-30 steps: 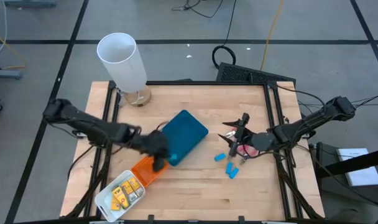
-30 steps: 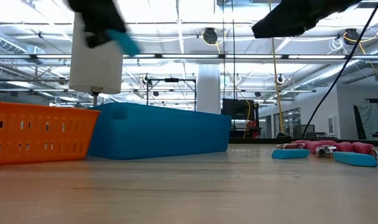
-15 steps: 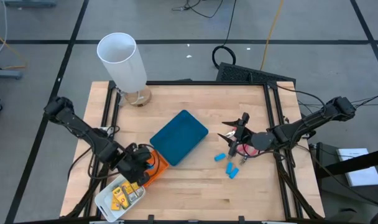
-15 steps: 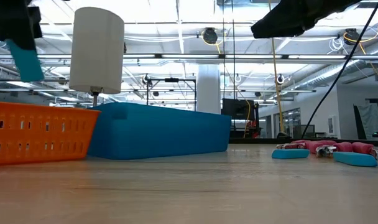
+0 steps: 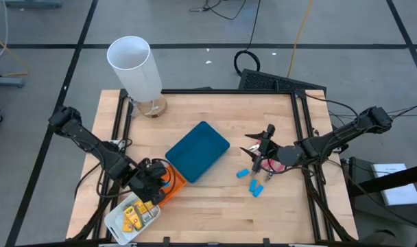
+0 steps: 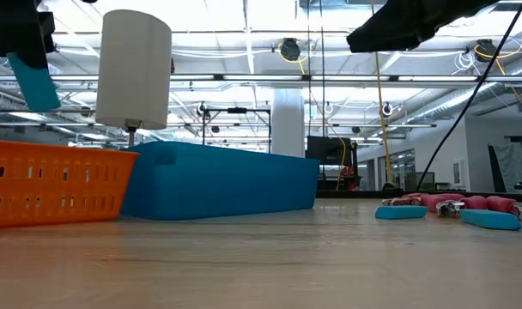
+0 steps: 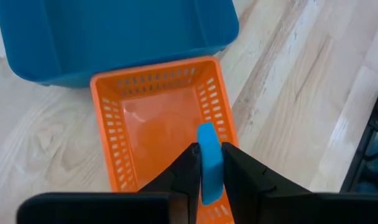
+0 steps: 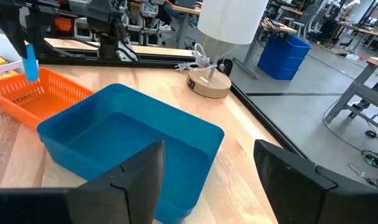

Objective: Pick & Place School Supplies
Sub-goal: Put the blue eraser into the orange bin

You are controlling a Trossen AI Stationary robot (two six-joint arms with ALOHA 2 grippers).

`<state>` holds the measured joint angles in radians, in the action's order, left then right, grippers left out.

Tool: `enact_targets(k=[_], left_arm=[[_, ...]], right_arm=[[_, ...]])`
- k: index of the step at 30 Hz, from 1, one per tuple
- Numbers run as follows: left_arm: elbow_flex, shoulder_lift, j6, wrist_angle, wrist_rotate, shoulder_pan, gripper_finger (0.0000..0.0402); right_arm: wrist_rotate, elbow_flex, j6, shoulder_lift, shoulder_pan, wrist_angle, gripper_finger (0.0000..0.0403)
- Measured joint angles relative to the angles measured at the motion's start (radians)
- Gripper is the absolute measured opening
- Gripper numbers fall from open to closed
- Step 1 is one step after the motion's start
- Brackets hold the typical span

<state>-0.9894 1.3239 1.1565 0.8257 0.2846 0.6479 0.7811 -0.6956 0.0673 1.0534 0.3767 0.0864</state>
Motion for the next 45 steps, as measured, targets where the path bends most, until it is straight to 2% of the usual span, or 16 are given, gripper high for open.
enact_targets(k=[5,13,17,21,23,27,32,39,45], left_arm=[[0.0,0.0,0.001,0.0,-0.021,0.0,0.0085],[0.0,0.0,-0.004,0.014,-0.014,-0.016,0.0165],[0.0,0.0,-0.052,0.007,-0.012,-0.036,0.0198],[0.0,0.0,-0.124,-0.03,0.01,-0.057,0.0215],[0.0,0.0,-0.165,-0.053,0.014,-0.073,0.0218],[0.0,0.0,-0.251,-0.121,0.015,-0.104,0.0218],[0.0,0.0,-0.382,-0.219,0.015,-0.14,0.0218],[0.0,0.0,-0.521,-0.313,0.015,-0.187,0.0219],[0.0,0.0,-0.557,-0.334,0.015,-0.234,0.0218]], right_arm=[[0.0,0.0,0.0,0.0,0.0,0.0,0.0238],[0.0,0.0,0.0,0.0,0.0,0.0,0.0238],[0.0,0.0,0.0,0.0,0.0,0.0,0.0238],[-0.006,0.0,0.0,0.0,0.002,-0.001,0.0238],[-0.056,0.0,0.001,0.0,0.005,-0.004,0.0238],[-0.25,0.0,0.055,0.003,0.019,-0.039,0.0238],[-0.461,0.0,0.105,0.041,0.051,-0.172,0.0238],[-0.536,0.0,0.272,0.131,0.127,-0.437,0.0238],[-0.577,0.0,0.339,0.21,0.169,-0.494,0.0238]])
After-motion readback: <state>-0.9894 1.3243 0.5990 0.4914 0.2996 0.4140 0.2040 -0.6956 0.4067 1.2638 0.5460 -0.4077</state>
